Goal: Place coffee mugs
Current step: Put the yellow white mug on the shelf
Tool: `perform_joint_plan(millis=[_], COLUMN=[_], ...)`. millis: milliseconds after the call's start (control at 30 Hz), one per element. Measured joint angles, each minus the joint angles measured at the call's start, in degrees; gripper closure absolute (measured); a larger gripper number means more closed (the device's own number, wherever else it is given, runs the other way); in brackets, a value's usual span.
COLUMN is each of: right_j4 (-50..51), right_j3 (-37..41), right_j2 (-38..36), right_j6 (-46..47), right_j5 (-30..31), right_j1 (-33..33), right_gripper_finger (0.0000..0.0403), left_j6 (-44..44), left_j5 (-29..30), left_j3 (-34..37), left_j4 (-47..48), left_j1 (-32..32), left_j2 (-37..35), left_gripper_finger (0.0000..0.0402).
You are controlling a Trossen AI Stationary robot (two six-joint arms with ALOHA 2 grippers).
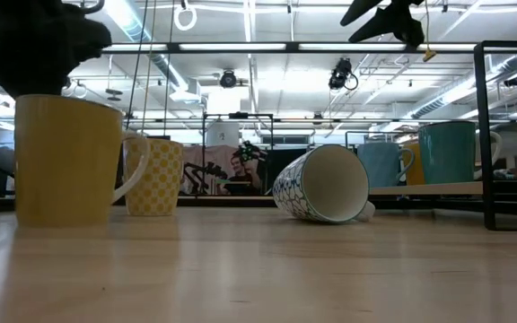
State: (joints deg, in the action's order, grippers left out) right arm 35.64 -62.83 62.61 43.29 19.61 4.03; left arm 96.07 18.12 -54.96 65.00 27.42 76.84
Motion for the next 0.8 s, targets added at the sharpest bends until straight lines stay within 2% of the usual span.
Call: perform_joint_plan(millis=[167,400,633,800], right_j4=[0.0,0.0,0.0,0.0], right_j3=[0.0,0.0,0.0,0.0], right_j2=[0.0,0.0,0.0,0.0], right_j6=[0.0,0.0,0.0,0.0], right_j5=[0.0,0.0,0.0,-0.2], right_j1=[0.0,0.0,0.0,-0.1], right_gripper_finger=[0.0246,0.0246,0.0246,0.0246], left_j6=[-11.0,-33.0,-49.6,-56.9], left_j5=[0.1,-1.6,-6.5,-11.0], left_j3=[0.0,0.2,0.2,0.2], left_j4=[-6.9,-20.7,-32.6,-40.5], left_j1=[0.0,-2.6,-8.5,-12.8], left_j2=[0.0,0.2,0.2,0.2], left_gripper_finger=[0.0374,0.0374,0.0375,0.0375])
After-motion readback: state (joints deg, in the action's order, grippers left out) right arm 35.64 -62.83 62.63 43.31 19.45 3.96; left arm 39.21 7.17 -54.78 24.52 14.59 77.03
